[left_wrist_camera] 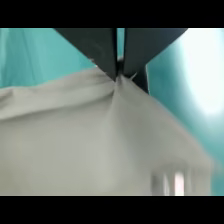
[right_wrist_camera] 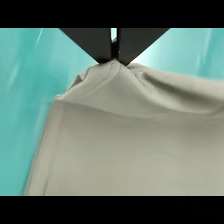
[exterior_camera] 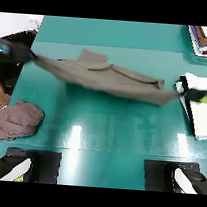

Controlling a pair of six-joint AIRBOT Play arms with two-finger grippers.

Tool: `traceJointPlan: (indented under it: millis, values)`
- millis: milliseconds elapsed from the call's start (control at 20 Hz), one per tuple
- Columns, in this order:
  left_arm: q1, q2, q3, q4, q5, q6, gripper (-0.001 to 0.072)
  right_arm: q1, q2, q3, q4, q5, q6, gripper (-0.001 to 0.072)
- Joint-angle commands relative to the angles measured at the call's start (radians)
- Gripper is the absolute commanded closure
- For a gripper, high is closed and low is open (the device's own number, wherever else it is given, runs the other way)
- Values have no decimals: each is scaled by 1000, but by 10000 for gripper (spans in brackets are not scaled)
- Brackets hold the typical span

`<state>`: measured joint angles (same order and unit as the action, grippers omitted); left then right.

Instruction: Fold the shirts.

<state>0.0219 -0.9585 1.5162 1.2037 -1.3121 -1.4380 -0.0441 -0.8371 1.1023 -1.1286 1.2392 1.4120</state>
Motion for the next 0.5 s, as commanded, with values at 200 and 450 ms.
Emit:
traceJointPlan:
  millis: [200,450]
  values:
    - [0,91,672,0,87,-103,680,7,43,766,-153,-7,3,696]
    - [0,84,751,0,134,-136,681,7,-31,1073,-341,241,49,697]
